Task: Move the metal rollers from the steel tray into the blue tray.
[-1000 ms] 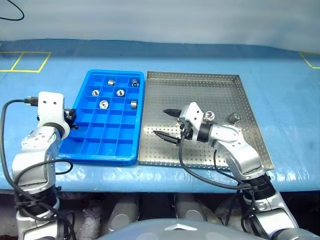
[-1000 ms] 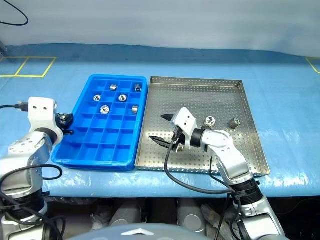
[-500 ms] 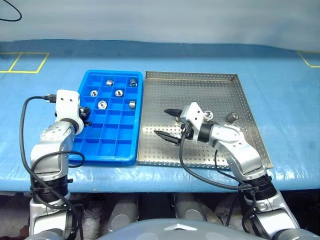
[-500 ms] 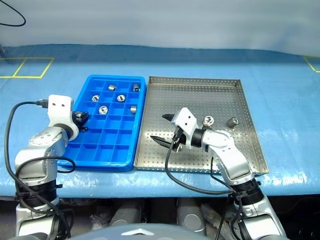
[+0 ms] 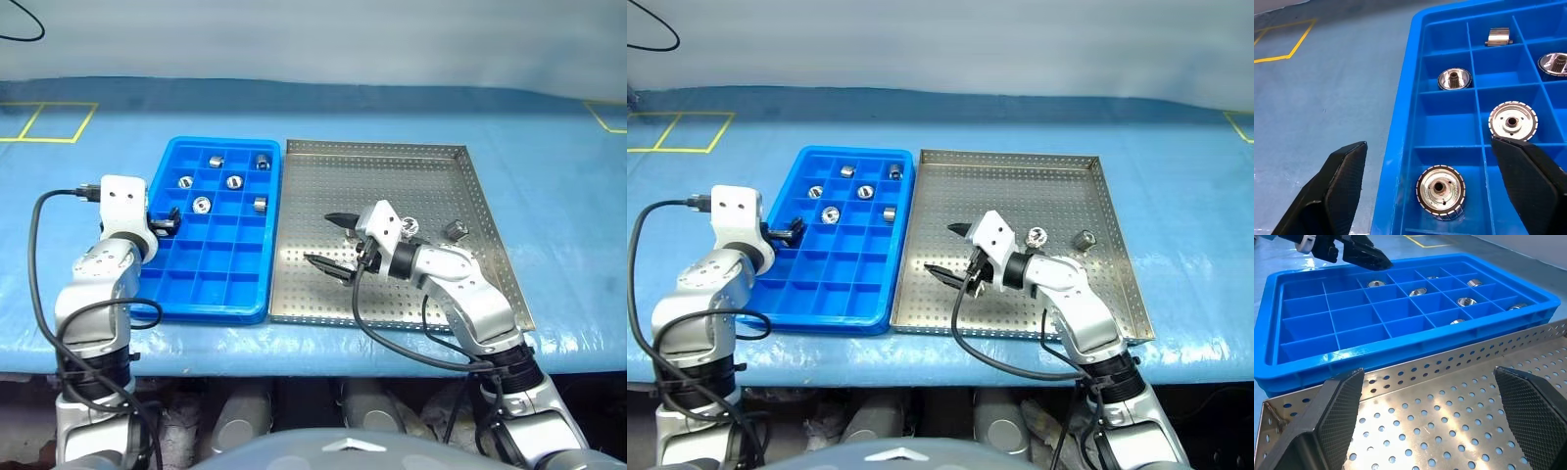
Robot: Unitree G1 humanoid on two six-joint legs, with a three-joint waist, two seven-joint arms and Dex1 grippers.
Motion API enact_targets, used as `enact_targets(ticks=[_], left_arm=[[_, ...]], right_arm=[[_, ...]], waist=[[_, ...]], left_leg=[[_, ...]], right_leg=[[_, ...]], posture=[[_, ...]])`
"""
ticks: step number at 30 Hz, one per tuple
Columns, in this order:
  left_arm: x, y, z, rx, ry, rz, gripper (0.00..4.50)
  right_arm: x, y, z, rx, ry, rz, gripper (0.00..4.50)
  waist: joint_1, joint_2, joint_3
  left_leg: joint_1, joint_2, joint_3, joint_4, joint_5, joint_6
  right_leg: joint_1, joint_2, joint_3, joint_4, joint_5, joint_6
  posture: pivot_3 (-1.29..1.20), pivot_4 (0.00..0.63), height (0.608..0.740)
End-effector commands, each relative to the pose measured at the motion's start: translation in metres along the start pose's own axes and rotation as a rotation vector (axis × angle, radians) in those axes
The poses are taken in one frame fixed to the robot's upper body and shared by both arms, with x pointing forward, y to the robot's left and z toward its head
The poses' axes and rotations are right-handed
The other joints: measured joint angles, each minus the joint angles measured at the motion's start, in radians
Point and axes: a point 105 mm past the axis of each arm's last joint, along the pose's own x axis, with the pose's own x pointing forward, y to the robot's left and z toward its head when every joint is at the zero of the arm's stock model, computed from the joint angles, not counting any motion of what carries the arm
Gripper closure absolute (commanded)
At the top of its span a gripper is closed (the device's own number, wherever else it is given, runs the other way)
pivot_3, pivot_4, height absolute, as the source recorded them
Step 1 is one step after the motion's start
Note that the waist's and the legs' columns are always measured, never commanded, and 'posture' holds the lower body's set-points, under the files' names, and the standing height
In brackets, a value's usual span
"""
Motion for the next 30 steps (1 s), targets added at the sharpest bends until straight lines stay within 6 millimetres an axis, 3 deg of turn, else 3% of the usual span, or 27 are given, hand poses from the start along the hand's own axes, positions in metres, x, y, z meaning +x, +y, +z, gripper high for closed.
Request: enact_targets(ticks=[1,6,12,19,30], left_arm=[[-0.008,-0.049,0.046,0.015,-0.204,-0.229,0.05],[-0.026,-0.129,0.063,0.072,-0.303,-0.662,0.05],[-0.050,-0.198,0.047,0.263,-0.266,-1.034,0.05],[-0.049,-0.210,0.018,0.391,-0.158,-1.129,0.05],[-0.044,-0.205,-0.016,0.480,-0.019,-1.098,0.05]], right_arm=[[-0.008,-0.007,0.016,-0.052,-0.039,-0.035,0.00],[-0.030,-0.013,0.010,-0.062,0.015,-0.099,0.00],[-0.063,-0.020,-0.005,-0.041,0.103,-0.230,0.00],[-0.080,-0.014,-0.014,-0.002,0.135,-0.307,0.00],[-0.076,-0.015,-0.015,0.005,0.127,-0.319,0.00]], waist=[[0.004,0.000,0.000],[-0.006,0.000,0.000],[-0.048,0.000,0.000],[-0.134,0.001,0.000],[-0.221,0.001,0.000]], left_leg=[[0.000,0.000,0.000,0.000,0.000,0.000],[-0.001,-0.002,0.001,0.000,0.000,-0.001],[-0.002,-0.001,0.003,0.000,-0.002,0.004],[0.000,0.000,0.005,0.001,-0.002,0.006],[0.009,0.001,0.008,0.001,-0.003,0.007]], right_leg=[[0.000,0.000,0.000,0.000,0.000,0.000],[0.000,0.000,0.000,-0.001,0.000,0.000],[-0.001,0.001,0.002,-0.001,0.000,0.000],[0.000,0.006,0.005,0.000,-0.003,0.006],[0.009,0.007,0.008,-0.001,-0.004,0.008]], posture=[[-0.11,0.150,0.740],[-0.19,0.150,0.740],[-0.28,0.150,0.740],[-0.36,0.150,0.740],[-0.34,0.150,0.740]])
